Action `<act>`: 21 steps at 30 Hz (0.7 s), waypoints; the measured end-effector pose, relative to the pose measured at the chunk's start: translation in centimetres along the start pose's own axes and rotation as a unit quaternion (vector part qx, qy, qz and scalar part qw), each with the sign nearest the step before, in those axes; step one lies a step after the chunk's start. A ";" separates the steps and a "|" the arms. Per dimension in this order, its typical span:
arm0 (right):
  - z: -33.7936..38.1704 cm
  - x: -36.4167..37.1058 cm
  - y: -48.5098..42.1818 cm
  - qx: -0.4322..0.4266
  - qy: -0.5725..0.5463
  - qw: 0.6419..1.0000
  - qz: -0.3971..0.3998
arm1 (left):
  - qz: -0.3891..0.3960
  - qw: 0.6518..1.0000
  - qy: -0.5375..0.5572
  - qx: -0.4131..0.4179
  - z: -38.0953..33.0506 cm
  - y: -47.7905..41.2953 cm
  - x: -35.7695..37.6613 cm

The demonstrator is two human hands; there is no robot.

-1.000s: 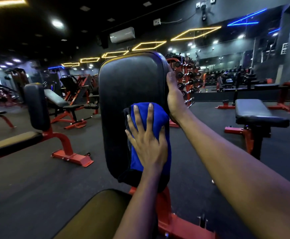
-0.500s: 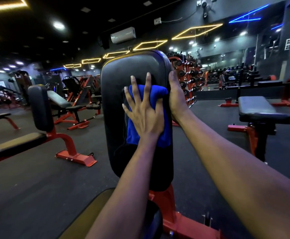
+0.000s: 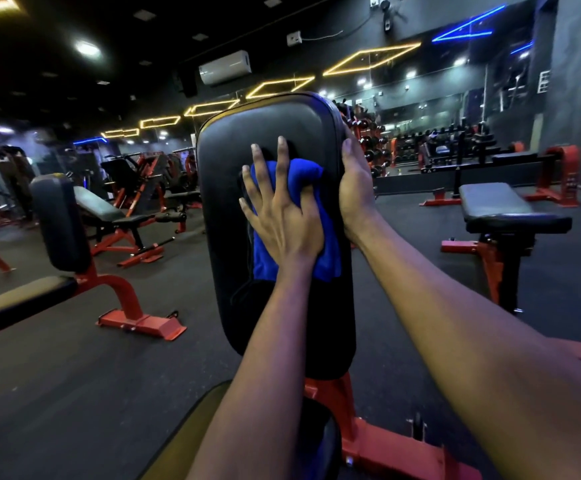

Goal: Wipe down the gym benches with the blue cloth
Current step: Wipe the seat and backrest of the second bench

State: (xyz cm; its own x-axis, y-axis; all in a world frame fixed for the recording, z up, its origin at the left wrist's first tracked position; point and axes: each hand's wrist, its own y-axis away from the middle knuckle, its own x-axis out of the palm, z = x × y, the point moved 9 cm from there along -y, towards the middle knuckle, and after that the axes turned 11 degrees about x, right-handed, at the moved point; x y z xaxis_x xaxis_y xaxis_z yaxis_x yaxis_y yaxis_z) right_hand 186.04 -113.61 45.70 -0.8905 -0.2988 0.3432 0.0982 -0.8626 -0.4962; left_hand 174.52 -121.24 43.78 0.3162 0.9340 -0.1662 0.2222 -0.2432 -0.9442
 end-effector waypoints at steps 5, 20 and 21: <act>-1.6 -0.4 -1.0 0.005 -0.039 0.999 0.005 | -0.015 1.000 0.014 0.016 1.6 -1.4 -0.6; -0.9 -1.0 -0.3 -0.015 0.012 0.999 -0.049 | -0.073 0.988 0.112 -0.076 12.3 -4.7 -4.4; -0.8 -0.9 -0.2 -0.018 0.019 0.998 -0.050 | -0.085 0.983 0.132 -0.093 13.3 -3.3 -4.7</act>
State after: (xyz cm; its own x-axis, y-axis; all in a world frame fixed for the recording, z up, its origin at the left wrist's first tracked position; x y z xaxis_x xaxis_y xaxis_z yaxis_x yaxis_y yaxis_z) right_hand 186.49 -112.79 44.82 -0.9114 -0.1959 0.3619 -0.0072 -0.8716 -0.4901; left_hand 160.06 -121.36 43.93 0.4820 0.8712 0.0929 0.4502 -0.1553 -0.8793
